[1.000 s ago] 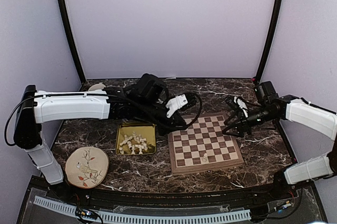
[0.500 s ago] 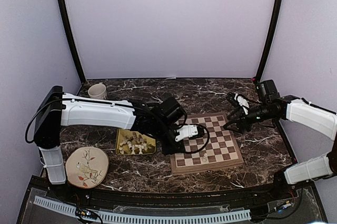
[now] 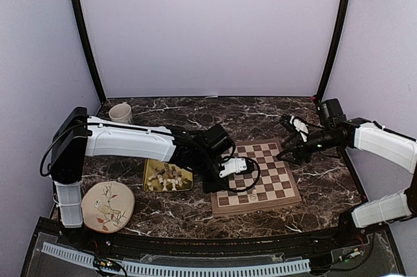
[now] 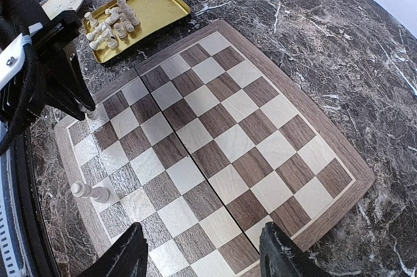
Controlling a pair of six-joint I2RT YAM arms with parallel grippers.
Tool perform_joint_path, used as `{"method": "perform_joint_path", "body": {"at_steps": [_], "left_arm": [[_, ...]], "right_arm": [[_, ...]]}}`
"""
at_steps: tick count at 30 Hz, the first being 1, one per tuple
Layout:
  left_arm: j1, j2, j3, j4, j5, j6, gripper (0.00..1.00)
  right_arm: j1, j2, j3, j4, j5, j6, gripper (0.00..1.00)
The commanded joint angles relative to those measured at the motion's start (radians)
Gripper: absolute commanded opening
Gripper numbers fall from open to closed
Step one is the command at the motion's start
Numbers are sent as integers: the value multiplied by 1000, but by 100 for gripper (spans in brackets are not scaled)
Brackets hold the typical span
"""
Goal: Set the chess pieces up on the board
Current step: Place the pawn on a2.
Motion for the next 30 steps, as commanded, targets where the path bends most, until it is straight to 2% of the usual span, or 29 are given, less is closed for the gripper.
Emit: {"method": "perform_joint_path", "body": {"at_steps": [1, 14, 30], "left_arm": [[-3, 18, 24, -27, -19, -4, 11], [-4, 29, 14, -60, 18, -12, 12], [-4, 33, -2, -43, -9, -41, 22]], "right_arm": [[-7, 4, -4, 14, -6, -19, 59], [-6, -1, -6, 9, -16, -26, 58], [-6, 9, -2, 4, -24, -27, 58]]}}
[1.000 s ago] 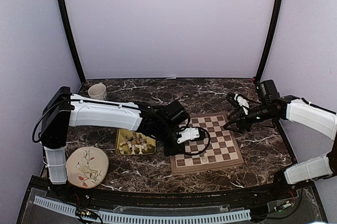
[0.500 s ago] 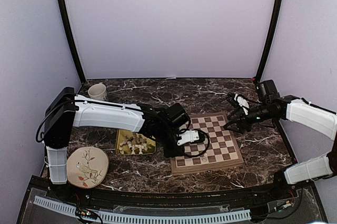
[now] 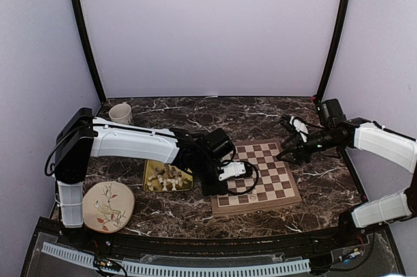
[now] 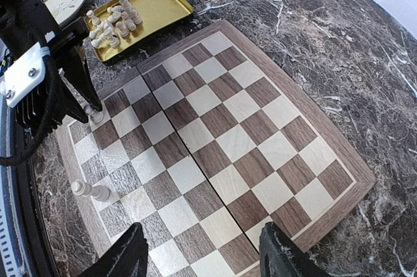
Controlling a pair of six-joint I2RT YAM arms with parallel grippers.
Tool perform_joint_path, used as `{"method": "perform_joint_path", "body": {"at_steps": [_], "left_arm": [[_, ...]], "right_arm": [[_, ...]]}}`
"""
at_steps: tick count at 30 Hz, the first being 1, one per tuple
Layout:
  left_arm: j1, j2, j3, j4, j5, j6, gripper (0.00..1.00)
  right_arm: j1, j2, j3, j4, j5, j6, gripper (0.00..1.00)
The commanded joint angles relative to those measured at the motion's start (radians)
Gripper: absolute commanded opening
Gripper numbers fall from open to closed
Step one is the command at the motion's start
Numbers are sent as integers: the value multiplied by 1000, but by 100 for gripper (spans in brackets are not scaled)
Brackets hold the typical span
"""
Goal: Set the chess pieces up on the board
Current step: Place the pawn on a2, then pick up the rook from the storage box.
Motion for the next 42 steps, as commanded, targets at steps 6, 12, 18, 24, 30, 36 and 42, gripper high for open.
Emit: {"method": "perform_joint_path", "body": {"at_steps": [6, 12, 18, 24, 30, 36, 42], "left_arm": [[-4, 2, -7, -3, -22, -19, 27], [-3, -4, 7, -13, -10, -22, 31], [-3, -135, -23, 48, -20, -42, 36], [5, -309, -115, 163, -137, -133, 98], [86, -374, -130, 91, -379, -327, 99], [163, -517, -298, 157, -401, -406, 99], [281, -650, -424, 45, -566, -724, 99]], "right_arm": [[-6, 10, -2, 4, -22, -14, 58], [-7, 12, -1, 2, -26, -15, 58], [-6, 16, 2, -3, -35, -17, 58], [-6, 22, 8, -6, -39, -20, 57], [-6, 25, 11, -9, -35, -25, 57], [-6, 20, 8, -9, -31, -27, 57], [-6, 14, 7, -9, -29, -33, 57]]}}
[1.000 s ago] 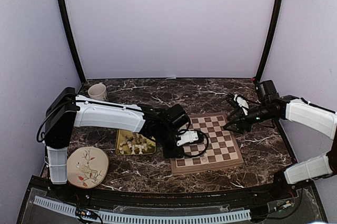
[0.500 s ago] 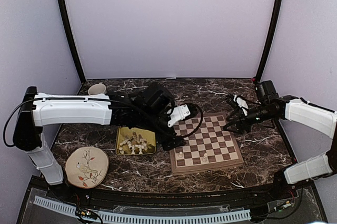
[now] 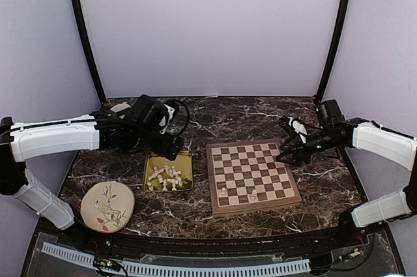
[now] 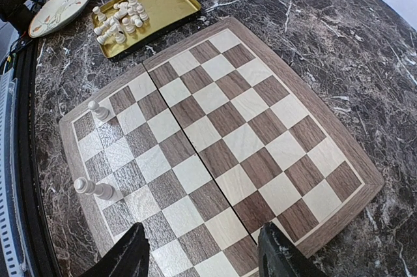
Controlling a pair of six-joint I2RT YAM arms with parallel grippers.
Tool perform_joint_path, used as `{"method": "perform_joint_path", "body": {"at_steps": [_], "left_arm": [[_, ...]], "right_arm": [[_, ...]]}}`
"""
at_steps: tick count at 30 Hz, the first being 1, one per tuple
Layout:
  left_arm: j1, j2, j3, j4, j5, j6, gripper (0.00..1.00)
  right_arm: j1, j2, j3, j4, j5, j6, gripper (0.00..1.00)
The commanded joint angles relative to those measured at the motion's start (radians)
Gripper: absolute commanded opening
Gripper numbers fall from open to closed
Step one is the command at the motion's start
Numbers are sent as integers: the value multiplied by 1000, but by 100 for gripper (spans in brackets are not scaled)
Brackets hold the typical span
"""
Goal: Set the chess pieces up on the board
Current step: Pick up the rook from the storage box.
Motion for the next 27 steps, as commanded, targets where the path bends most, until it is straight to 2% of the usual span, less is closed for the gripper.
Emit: {"method": "perform_joint_path", "body": {"at_steps": [1, 3, 4, 6, 9, 13, 17, 22, 27], "left_arm": [[81, -101, -67, -83, -43, -181, 99], [90, -104, -88, -121, -12, -122, 95], [96, -99, -85, -172, -24, -135, 87], [122, -75, -65, -284, 1, -174, 61], [133, -38, -52, -393, 86, -218, 49], [134, -41, -90, -410, 194, -262, 47], [134, -26, -116, -404, 224, -280, 46], [134, 45, -114, -406, 266, -285, 38], [134, 91, -115, -405, 262, -288, 37]], "right_arm": [[-6, -6, 8, -4, -6, -14, 57], [-6, -1, 12, -8, -6, -17, 57], [-6, 0, 14, -9, -8, -17, 57], [-6, -2, 11, -11, -8, -18, 57], [-7, -5, 8, -8, -3, -21, 57], [-7, 2, 14, -10, 1, -24, 57], [-6, 3, 14, -13, -1, -24, 57], [-6, 1, 13, -15, -3, -24, 57], [-7, -2, 12, -14, 2, -26, 57]]}}
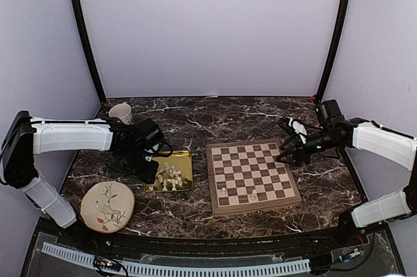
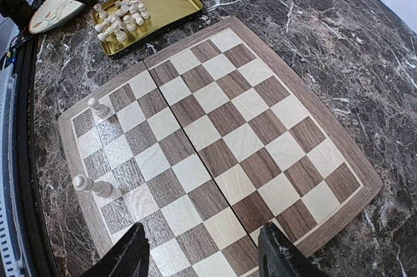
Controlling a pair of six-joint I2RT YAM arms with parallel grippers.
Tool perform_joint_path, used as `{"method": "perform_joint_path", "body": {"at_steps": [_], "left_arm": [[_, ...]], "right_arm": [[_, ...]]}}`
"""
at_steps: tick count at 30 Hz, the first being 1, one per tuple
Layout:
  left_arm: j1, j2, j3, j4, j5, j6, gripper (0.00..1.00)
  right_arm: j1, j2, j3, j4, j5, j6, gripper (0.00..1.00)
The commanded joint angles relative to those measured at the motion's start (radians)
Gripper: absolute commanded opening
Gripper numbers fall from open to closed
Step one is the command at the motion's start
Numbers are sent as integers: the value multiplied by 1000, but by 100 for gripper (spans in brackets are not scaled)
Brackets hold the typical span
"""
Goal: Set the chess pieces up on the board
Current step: Pick up the rook from the storage box.
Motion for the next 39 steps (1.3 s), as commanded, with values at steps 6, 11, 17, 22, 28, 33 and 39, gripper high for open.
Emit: {"method": "perform_joint_path", "body": {"at_steps": [6, 11, 17, 22, 28, 33, 39], "left_arm": [[2, 58, -14, 5, 35, -9, 36], [2, 91, -11, 24, 39, 3, 30], [2, 116, 1, 15, 32, 11, 18], [2, 105, 21, 4, 22, 19, 7], [2, 32, 30, 61, 96, 120, 5], [-11, -38, 45, 131, 281, 225, 5], [-24, -45, 94, 97, 276, 269, 4]], "right_arm": [[-6, 1, 13, -13, 0, -8, 57], [-6, 3, 12, -13, 3, -7, 57], [-6, -3, 9, -13, 10, -8, 57], [-6, -1, 9, -11, 10, -7, 57], [-6, 4, 11, -14, 4, -8, 57], [-6, 3, 12, -16, 0, -10, 57], [-7, -3, 12, -17, 3, -9, 57]]}}
